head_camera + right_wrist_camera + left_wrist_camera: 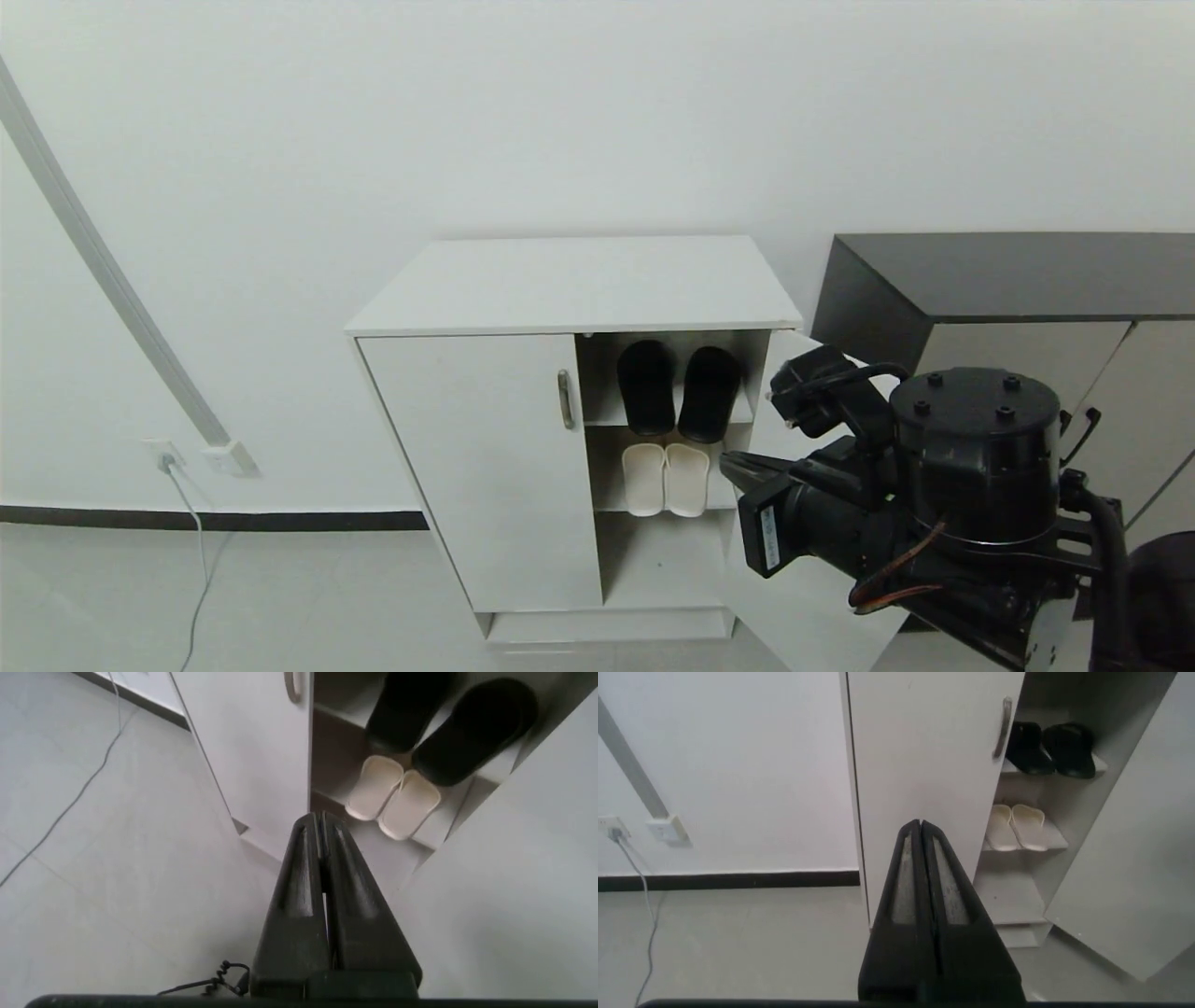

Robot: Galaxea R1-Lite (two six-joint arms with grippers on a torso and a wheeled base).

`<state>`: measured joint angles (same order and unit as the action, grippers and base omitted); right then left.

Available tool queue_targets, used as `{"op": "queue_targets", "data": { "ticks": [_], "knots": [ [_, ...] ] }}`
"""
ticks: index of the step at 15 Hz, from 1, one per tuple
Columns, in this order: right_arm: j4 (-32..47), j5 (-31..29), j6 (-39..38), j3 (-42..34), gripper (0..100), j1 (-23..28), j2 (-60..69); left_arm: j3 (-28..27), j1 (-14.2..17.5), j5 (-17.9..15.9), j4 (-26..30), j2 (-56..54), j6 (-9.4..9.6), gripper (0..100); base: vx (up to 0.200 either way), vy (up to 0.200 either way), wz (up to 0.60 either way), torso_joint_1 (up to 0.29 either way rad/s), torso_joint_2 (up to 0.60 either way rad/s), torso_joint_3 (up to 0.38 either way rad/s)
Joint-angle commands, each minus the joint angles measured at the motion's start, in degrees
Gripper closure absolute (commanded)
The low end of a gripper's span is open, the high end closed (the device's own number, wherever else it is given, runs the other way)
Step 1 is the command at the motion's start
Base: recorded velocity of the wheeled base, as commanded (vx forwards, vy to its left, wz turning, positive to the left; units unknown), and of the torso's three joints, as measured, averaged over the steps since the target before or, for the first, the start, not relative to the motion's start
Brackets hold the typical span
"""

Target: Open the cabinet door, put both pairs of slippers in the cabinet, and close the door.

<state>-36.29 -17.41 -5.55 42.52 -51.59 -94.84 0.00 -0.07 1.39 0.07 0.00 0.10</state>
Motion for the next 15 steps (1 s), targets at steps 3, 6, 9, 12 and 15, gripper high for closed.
{"op": "queue_targets", "data": {
  "ticks": [3, 6, 9, 12, 15],
  "knots": [
    [-0.1, 0.09, 0.01, -0.51, 100, 0.0, 0.01, 0.0, -0.01, 0.02, 0.01, 0.0, -0.01, 100, 0.0, 0.0, 0.0, 0.24, -0.56, -0.328],
    [-0.1, 0.09, 0.45, -0.6, 100, 0.0, 0.01, 0.0, -0.01, 0.02, 0.01, 0.0, -0.01, 100, 0.0, 0.0, 0.0, 0.256, -0.59, -0.333],
    [-0.01, 0.09, 0.71, -0.68, 100, 0.0, 0.01, 0.0, -0.01, 0.02, 0.01, 0.0, -0.01, 100, 0.0, 0.0, -0.6, 0.251, -0.57, -0.32],
    [-0.01, 0.01, 0.71, -0.68, 100, 0.0, -0.08, 0.0, -0.01, 0.02, 0.01, 0.0, -0.01, 100, 0.0, 0.0, -0.6, 0.106, -0.24, -0.123],
    [-0.1, 0.01, 0.71, -0.68, 100, 0.09, -0.25, 0.0, -0.01, 0.02, -0.07, 0.0, -0.01, 100, 0.0, 0.0, -0.6, 0.027, -0.01, -0.014]
  ]
}}
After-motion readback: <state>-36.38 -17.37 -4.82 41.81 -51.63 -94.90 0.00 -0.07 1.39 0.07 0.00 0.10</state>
